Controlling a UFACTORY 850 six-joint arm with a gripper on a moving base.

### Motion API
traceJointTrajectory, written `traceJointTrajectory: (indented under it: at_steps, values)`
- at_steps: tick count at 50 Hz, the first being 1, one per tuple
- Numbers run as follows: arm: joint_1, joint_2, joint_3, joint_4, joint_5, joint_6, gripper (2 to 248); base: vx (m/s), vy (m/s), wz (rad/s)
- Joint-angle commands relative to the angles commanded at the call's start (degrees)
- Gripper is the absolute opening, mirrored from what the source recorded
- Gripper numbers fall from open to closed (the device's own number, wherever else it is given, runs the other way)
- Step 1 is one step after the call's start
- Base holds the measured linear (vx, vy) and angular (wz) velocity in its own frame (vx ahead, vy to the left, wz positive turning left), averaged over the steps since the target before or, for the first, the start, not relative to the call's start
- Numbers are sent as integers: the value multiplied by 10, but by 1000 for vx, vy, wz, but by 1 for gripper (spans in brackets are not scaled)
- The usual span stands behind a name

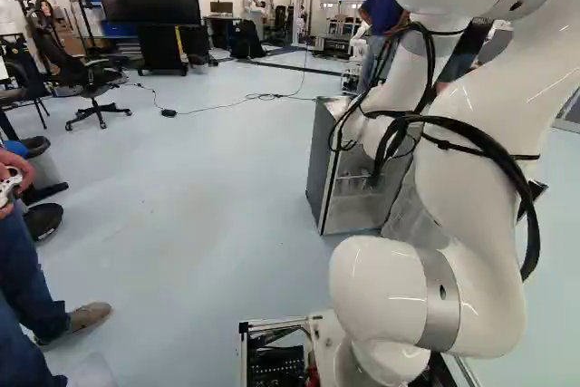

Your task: Grab a drink from the fridge

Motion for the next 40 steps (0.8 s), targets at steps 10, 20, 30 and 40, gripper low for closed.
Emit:
traceJointTrajectory:
  at_steps: [10, 20, 30, 40]
  values:
    - [9, -22, -26, -9, 0, 0, 95, 0, 0, 0]
    - [17, -45, -54, -20, 0, 0, 95, 0, 0, 0]
    - [24, -68, -83, -36, -4, 0, 95, 0, 0, 0]
    - [29, -93, -114, -55, -10, 0, 95, 0, 0, 0]
